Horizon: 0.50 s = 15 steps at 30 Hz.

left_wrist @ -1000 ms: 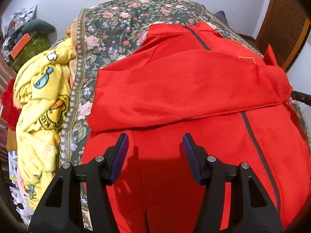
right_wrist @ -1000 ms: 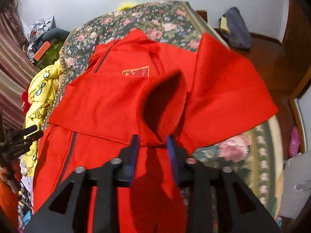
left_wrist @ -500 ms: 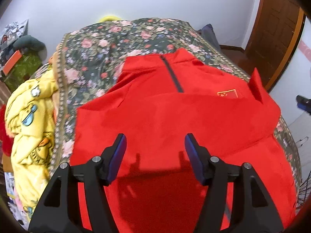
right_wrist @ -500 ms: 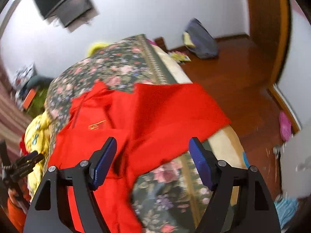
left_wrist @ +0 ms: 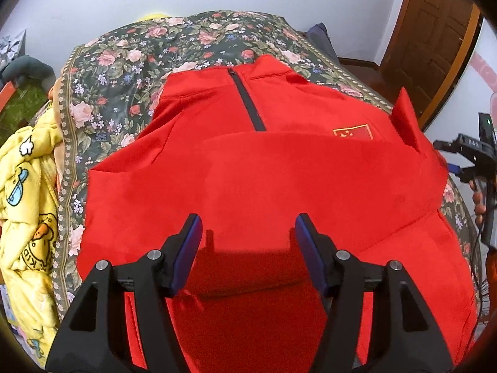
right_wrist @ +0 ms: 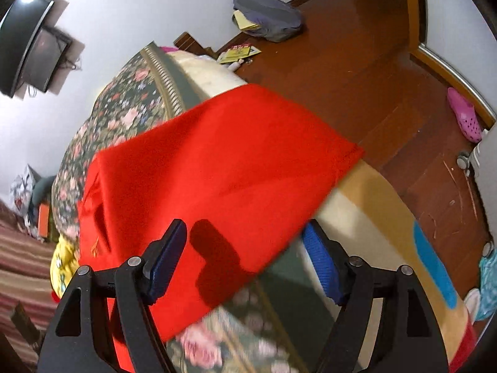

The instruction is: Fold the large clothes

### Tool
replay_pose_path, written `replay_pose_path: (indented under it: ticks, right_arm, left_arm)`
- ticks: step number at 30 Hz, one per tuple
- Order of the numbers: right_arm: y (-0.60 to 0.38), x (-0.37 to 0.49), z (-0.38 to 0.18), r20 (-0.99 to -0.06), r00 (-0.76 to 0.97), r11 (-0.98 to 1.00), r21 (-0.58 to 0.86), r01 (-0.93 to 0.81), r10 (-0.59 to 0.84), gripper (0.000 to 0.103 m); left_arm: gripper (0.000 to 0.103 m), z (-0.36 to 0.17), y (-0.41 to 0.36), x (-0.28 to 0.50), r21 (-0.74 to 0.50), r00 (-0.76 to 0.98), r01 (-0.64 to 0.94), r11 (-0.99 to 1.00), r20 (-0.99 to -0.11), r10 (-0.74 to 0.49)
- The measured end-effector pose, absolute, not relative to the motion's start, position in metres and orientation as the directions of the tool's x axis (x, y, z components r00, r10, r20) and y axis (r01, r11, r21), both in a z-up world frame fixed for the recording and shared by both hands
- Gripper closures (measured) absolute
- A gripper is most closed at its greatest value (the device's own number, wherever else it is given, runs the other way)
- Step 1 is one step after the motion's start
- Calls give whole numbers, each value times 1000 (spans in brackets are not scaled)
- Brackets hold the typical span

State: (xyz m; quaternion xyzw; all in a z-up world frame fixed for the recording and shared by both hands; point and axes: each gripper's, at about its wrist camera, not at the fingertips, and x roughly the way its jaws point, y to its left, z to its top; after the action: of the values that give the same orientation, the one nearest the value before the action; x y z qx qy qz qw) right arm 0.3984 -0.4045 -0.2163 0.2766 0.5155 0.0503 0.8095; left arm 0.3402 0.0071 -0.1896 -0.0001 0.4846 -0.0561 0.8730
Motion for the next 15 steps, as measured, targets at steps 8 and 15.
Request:
replay_pose_path:
  ticks: [8,15]
  right_arm:
    - [-408,417,-212,-839,491,890,390,238,236,53]
    - [-411,403,-168,-772,595,901,397,176,224,93]
  left_arm:
    - [42,-198,19,336,-58,508,62,996,-857,-81]
    - [42,-193,27,324,-32,523,52,998,-850,-55]
